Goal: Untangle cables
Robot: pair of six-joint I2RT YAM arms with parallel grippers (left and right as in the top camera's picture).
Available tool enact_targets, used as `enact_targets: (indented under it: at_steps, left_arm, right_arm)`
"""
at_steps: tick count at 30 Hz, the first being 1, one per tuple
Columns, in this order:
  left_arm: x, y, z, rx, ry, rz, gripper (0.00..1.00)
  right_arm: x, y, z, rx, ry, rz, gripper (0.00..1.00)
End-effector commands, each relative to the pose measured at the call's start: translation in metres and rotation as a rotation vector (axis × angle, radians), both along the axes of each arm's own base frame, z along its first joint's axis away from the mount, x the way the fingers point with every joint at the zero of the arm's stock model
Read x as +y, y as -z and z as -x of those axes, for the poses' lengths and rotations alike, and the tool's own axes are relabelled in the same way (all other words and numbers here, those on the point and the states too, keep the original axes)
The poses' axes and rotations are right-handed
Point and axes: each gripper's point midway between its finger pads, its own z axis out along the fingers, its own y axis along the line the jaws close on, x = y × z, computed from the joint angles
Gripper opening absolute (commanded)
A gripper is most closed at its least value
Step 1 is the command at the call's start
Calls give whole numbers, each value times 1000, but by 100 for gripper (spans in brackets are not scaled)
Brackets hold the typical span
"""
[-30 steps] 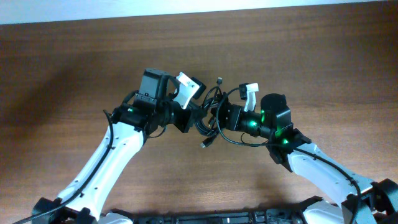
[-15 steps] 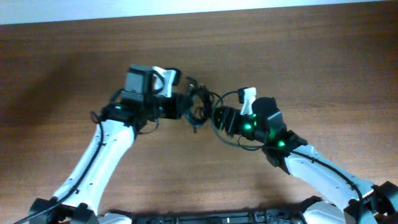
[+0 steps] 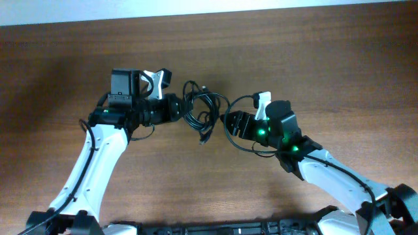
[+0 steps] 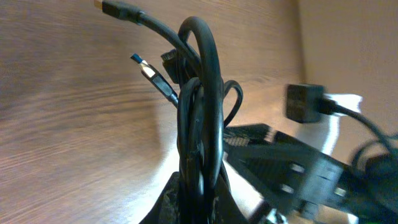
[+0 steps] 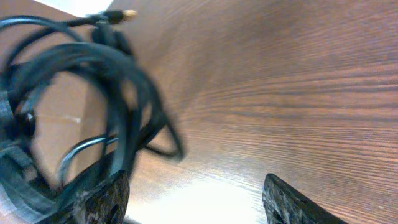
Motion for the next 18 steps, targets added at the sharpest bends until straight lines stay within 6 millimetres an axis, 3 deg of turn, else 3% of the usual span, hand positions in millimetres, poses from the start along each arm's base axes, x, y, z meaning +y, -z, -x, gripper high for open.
enact_targets:
  at_steps: [1,5,8,9,12,15,18]
  left_arm:
    - [-20,-31,16,-45,141,153,0]
    - [-38,-66,46,-189,389,347,0]
    - [-37,-62,47,-220,406,322,0]
    - [-36,-59,46,-217,397,305,0]
    - [-31,-46,38,-183,341,231,0]
    - [-23,-32,27,-112,240,152,0]
    - [-15,-21,19,8,106,112,0]
  right_arm:
    - [-21,26,-10,15,116,120,67]
    - [-77,51,-18,112,294,225,68]
    - [-114,65,-11,241,350,193,68]
    - [-118,64,-10,265,341,147,69]
    - [-99,38,-5,200,120,-24,72]
    - [-64,-12,16,46,-181,-202,76]
    - [-46,-47,29,-78,-301,-234,77]
